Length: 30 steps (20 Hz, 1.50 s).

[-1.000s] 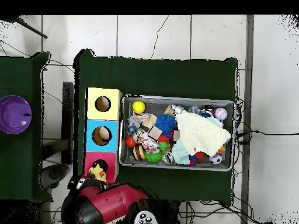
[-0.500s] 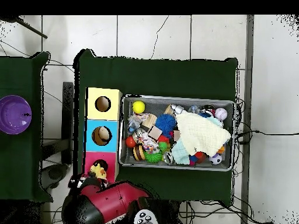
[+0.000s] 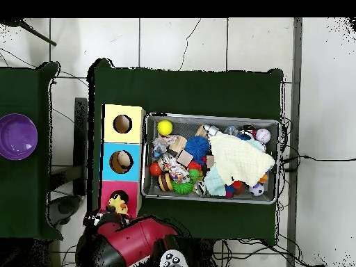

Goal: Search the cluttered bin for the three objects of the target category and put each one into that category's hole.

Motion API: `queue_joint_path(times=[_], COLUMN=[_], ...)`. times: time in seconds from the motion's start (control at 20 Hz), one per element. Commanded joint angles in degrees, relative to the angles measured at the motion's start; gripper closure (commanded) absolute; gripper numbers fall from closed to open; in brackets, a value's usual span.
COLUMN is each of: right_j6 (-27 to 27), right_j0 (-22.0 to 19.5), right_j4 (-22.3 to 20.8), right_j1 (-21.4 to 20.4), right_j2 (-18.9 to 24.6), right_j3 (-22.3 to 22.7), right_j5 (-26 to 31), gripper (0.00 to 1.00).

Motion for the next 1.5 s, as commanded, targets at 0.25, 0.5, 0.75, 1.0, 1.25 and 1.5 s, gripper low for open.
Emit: queue_joint_path(times=[0.25, 0.5, 0.75, 1.0, 1.25, 1.5], right_j6=[-3.9, -2.44, -0.56, -0.14, -0.89, -0.11], right_j0=[-1.41, 1.9, 6.93, 11.2, 11.76, 8.76], right_j4=[-7.93, -11.38, -14.76, -16.31, -17.57, -16.72], right_j1=[0.94, 1.66, 2.16, 3.65, 4.55, 3.9], right_j2=[2.12, -2.07, -8.47, -13.99, -14.91, -11.25], right_j3=[-6.8, -8.51, -10.72, -12.17, -12.24, -11.14], right_j5=[0.61, -2.44, -7.72, -12.94, -14.58, -10.4], gripper=[1.0, 1.0, 1.0, 1.0, 1.0, 1.0])
